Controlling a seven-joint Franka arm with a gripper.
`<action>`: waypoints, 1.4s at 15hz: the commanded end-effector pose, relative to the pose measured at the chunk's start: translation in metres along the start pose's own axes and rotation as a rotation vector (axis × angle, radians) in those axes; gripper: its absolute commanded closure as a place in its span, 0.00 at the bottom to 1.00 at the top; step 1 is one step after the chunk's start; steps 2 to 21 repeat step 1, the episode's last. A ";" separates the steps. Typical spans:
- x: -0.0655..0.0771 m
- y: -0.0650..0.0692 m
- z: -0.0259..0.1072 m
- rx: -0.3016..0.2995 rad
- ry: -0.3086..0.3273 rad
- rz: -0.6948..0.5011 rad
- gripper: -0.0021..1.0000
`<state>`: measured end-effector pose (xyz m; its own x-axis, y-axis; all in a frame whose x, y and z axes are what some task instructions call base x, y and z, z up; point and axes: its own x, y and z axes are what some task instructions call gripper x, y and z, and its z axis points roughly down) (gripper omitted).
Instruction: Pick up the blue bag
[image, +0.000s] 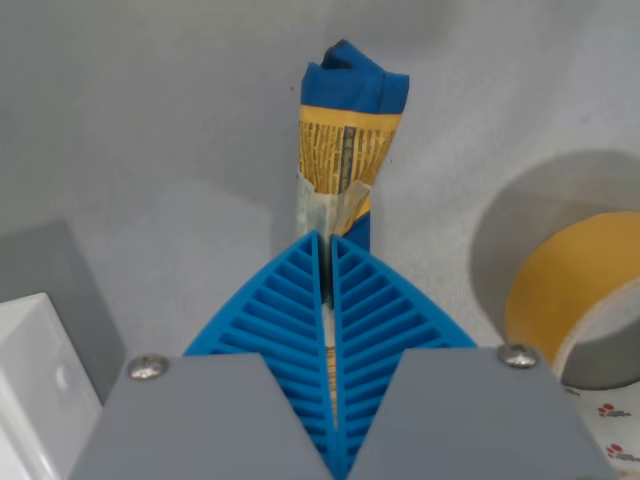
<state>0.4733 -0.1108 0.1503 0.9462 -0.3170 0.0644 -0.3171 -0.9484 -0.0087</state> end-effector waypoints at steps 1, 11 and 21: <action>-0.007 0.002 -0.028 0.010 0.011 0.014 1.00; -0.007 0.002 -0.028 0.010 0.011 0.014 1.00; -0.007 0.002 -0.028 0.010 0.011 0.014 1.00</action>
